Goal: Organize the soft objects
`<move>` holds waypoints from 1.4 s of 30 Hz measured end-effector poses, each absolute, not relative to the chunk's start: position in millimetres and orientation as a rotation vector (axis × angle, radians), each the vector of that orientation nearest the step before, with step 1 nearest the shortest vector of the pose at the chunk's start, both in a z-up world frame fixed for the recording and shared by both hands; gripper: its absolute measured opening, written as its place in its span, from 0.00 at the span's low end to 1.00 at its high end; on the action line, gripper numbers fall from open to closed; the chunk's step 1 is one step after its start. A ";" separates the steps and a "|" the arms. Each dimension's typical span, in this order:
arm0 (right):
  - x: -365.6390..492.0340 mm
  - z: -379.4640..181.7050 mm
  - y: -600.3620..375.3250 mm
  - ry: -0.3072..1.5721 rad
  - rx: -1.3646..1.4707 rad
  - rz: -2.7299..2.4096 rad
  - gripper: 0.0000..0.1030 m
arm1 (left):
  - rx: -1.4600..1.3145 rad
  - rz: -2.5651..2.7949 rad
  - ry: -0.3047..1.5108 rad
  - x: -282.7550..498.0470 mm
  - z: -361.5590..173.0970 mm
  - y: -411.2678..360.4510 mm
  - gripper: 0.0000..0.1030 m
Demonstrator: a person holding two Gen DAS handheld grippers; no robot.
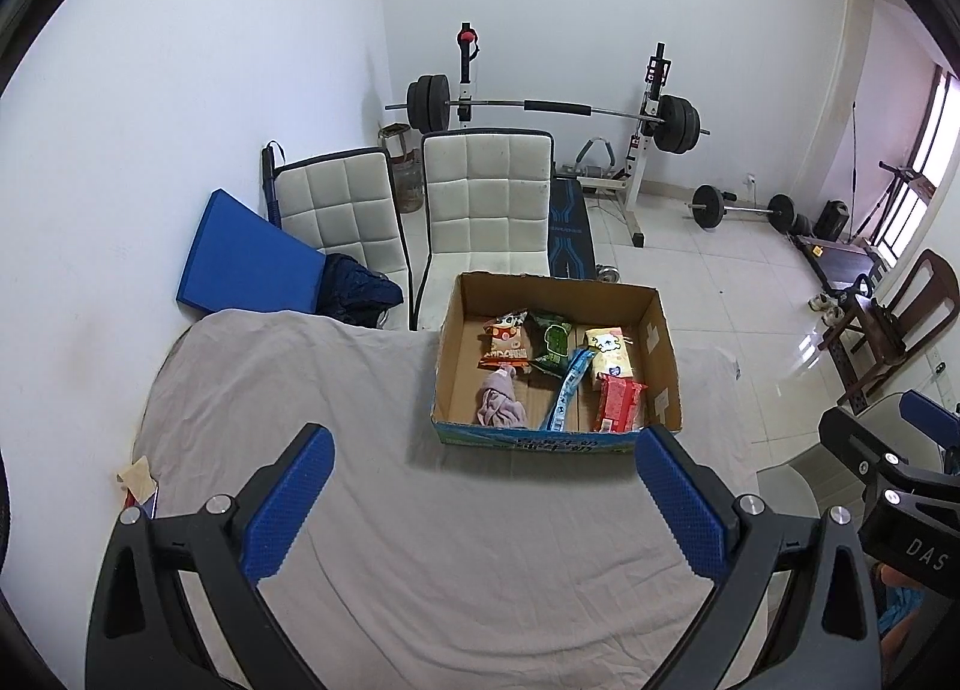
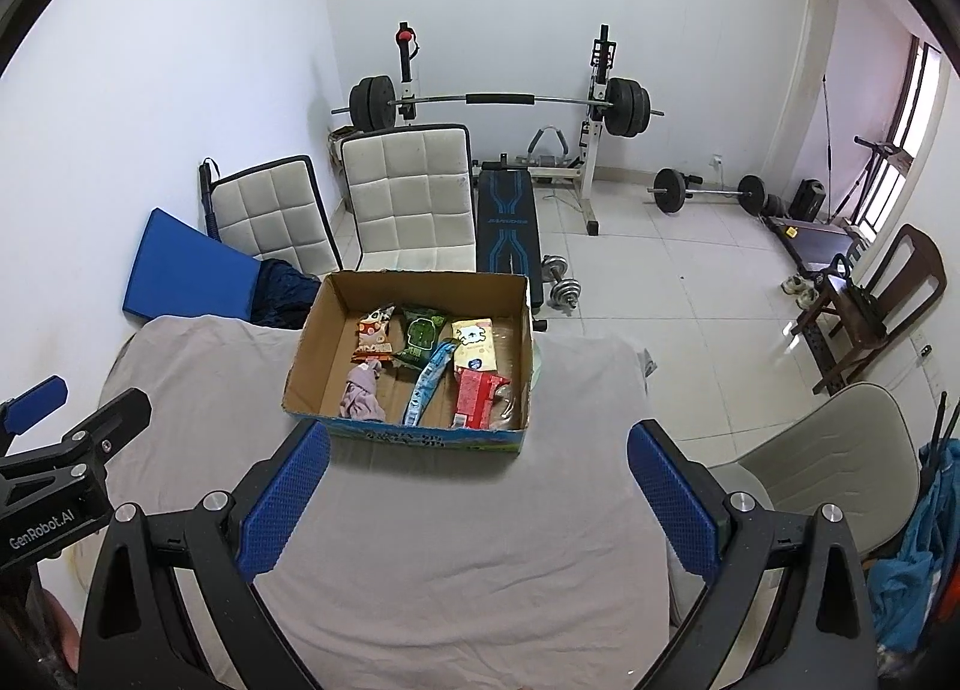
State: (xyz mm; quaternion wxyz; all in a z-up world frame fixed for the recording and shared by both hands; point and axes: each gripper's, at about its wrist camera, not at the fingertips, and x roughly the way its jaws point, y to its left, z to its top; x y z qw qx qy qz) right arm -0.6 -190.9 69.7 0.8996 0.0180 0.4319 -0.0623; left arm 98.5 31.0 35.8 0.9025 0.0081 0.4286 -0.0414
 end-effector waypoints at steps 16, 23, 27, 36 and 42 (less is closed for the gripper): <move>-0.4 69.5 -193.9 0.896 0.039 -0.128 0.98 | 0.022 -0.086 0.888 100.5 35.3 29.4 1.00; 1.8 68.3 -195.8 0.887 0.044 -0.130 0.98 | 0.025 -0.084 0.886 102.2 34.4 28.5 1.00; 0.9 69.4 -195.7 0.888 0.044 -0.131 0.98 | 0.022 -0.085 0.886 102.6 34.3 28.6 1.00; 2.8 71.5 -193.9 0.884 0.047 -0.126 0.98 | 0.027 -0.084 0.883 102.2 34.4 28.2 1.00; 3.9 71.4 -191.8 0.881 0.039 -0.130 0.98 | 0.026 -0.085 0.883 103.6 34.4 28.1 1.00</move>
